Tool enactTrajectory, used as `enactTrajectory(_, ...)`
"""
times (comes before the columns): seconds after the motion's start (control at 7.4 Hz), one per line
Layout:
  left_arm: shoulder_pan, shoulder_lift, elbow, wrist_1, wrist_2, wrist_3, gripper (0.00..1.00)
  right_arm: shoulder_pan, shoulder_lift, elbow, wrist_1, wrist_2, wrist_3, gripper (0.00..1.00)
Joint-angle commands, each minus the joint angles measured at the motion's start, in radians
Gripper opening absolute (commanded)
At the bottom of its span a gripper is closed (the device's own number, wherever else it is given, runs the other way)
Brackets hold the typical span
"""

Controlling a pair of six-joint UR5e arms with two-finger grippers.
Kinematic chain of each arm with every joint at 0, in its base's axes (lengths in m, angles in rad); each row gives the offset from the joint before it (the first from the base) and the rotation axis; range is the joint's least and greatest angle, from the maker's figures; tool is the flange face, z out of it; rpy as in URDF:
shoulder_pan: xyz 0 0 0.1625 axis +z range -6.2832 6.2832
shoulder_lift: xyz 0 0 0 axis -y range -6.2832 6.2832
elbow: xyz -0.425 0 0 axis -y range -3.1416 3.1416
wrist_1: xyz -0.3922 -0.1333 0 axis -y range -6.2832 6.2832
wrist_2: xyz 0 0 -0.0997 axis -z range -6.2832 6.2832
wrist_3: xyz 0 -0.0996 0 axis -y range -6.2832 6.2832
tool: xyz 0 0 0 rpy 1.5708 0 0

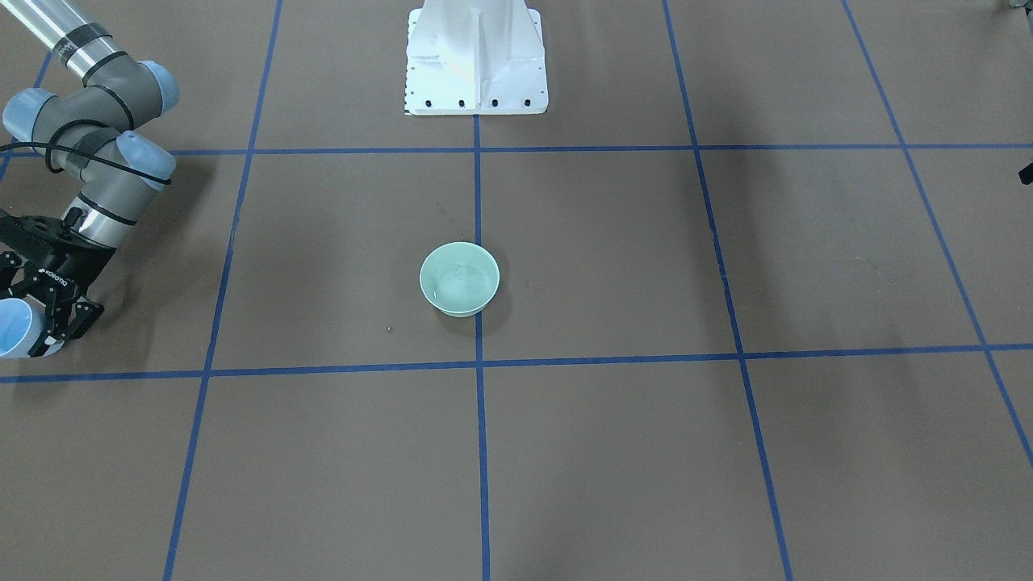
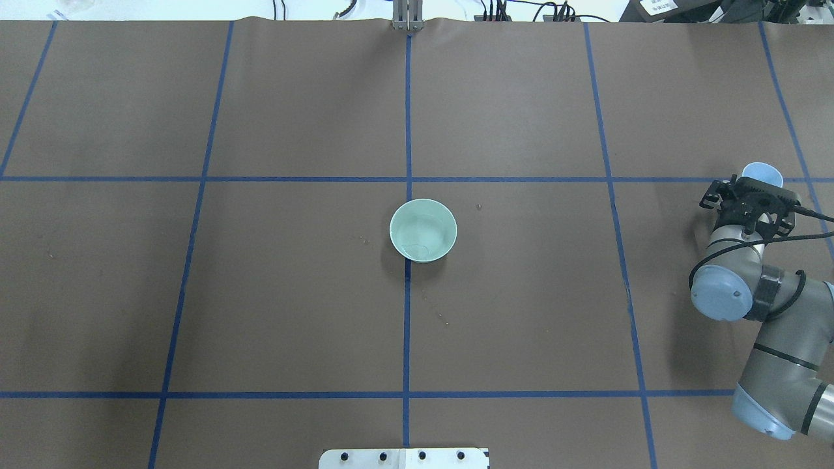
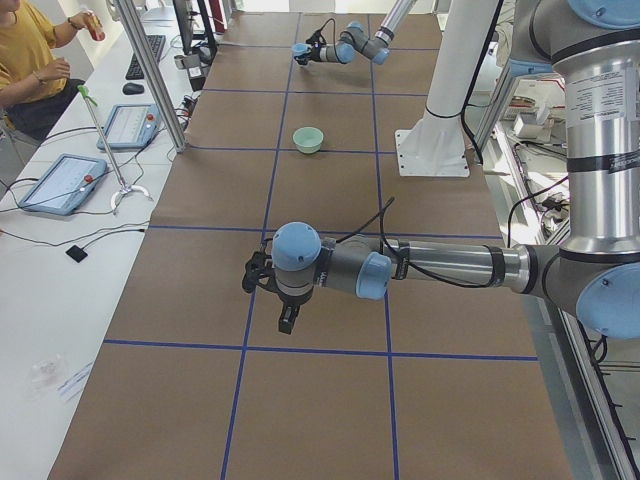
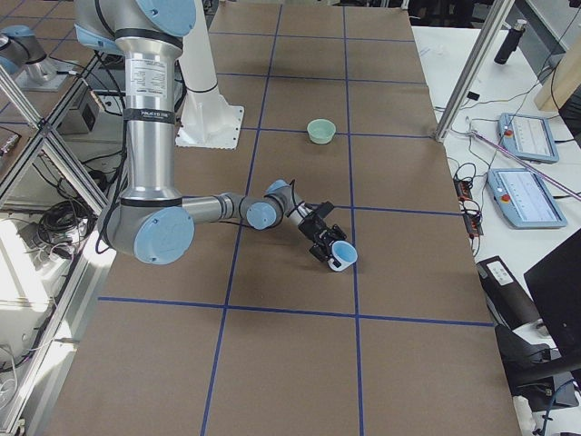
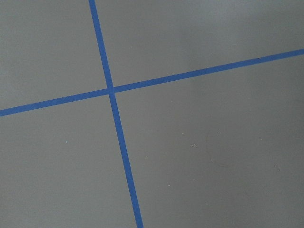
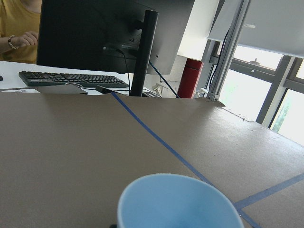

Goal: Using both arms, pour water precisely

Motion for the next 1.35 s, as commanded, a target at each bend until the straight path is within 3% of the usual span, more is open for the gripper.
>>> enactTrajectory(0.0,0.0,0.0,0.0,0.0,0.0,0.0,0.99,-0.008,0.005,-0.003,-0.001,-0.004,0.003,0.84)
enactTrajectory(0.14,0.0,0.0,-0.001,0.0,0.0,0.0,0.99,-0.008,0.005,-0.003,-0.002,-0.018,0.006,0.99)
enactTrajectory(0.95,-0.002,-0.014,-0.007,0.023,0.0,0.0,0.99,-0.003,-0.038,0.009,-0.001,-0.03,0.014,0.99)
enactTrajectory(1.22,-0.002,-0.017,-0.01,0.023,0.0,0.0,0.99,-0.002,-0.04,0.069,0.001,-0.055,0.012,0.99)
